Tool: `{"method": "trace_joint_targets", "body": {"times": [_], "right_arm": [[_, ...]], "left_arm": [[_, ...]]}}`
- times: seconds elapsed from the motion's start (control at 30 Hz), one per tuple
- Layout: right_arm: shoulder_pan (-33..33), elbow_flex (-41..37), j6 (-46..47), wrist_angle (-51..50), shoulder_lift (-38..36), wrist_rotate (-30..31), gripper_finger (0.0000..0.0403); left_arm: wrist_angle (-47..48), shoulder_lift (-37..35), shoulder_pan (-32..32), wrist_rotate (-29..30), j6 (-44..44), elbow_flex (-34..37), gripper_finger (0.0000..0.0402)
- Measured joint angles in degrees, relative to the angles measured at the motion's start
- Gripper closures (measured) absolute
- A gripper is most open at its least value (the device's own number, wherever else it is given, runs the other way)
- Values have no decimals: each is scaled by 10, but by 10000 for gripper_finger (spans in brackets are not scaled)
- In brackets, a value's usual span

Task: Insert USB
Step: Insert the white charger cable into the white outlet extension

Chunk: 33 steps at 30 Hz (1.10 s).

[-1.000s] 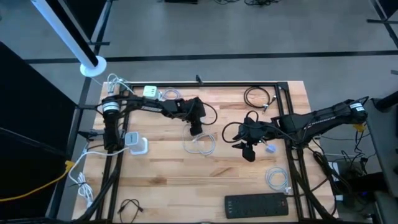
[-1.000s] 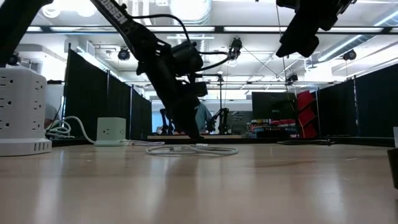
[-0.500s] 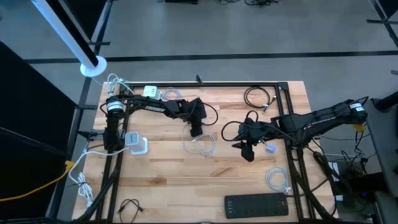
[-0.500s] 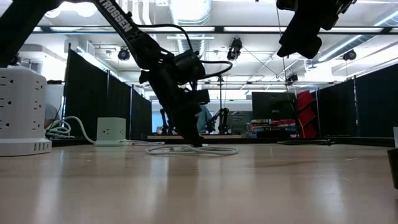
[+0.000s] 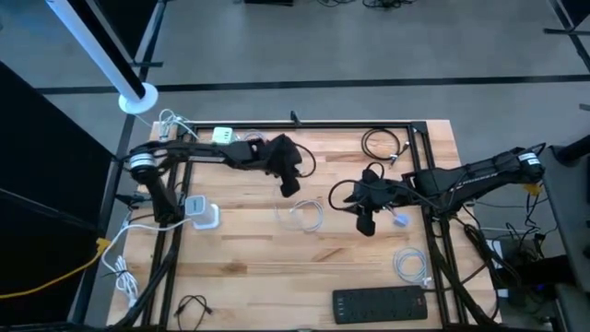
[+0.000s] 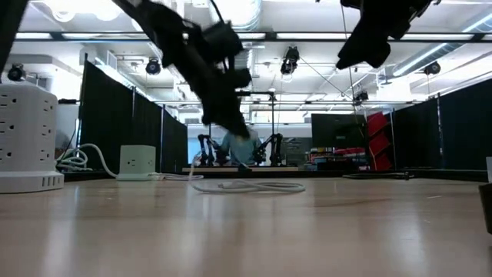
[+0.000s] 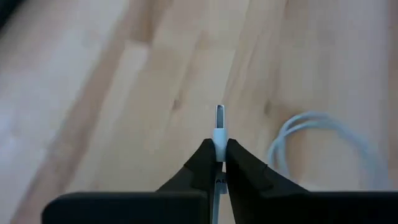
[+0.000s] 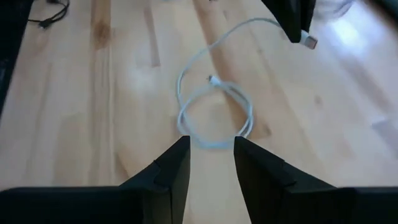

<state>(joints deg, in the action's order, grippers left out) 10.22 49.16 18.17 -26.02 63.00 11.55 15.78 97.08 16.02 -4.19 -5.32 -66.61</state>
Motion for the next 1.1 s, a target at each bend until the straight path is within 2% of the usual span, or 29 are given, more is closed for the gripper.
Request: {"method": "trace_joint_targets", "body": {"times": [0.23,0.5,0.67,0.87,0.97,1.1], "right_arm": [[-2,3,-63,115,4,71,279],[-41,3,-172,354,39,71,286],[-86,8,-150,525,64,27,294],[-114,63,-110,534,108,-48,283],[-114,100,-116,534,131,-84,270],[-113,144,-132,530,142,-92,255]], "left_arm": [[-69,-133,-20,-1,-51,0,388],[-240,-212,-33,-8,-112,0,388],[-315,-226,-45,-13,-136,0,388],[-399,-212,-74,-14,-147,0,388],[-412,-206,-84,-14,-148,0,388],[-411,-205,-92,-14,-149,0,388]]}}
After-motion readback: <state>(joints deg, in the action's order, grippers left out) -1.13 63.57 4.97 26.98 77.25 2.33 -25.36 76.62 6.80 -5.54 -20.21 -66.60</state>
